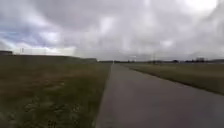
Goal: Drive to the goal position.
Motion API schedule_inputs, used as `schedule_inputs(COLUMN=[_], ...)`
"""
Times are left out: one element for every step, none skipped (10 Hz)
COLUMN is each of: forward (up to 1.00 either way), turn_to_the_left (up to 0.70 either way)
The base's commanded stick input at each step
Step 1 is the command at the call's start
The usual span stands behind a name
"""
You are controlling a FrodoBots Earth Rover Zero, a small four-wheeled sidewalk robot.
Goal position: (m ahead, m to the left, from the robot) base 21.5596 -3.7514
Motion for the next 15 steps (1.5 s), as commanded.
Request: schedule_inputs(forward=[1.00, 1.00, 1.00, 1.00, 1.00, 1.00, 1.00, 1.00, 1.00, 1.00, 1.00, 1.00, 1.00, 1.00, 1.00], turn_to_the_left=[-0.36, -0.39, -0.39, -0.39, -0.39, -0.38, -0.06, -0.01, 0.00, 0.00, 0.00, 0.00, 0.00, 0.00, 0.00])
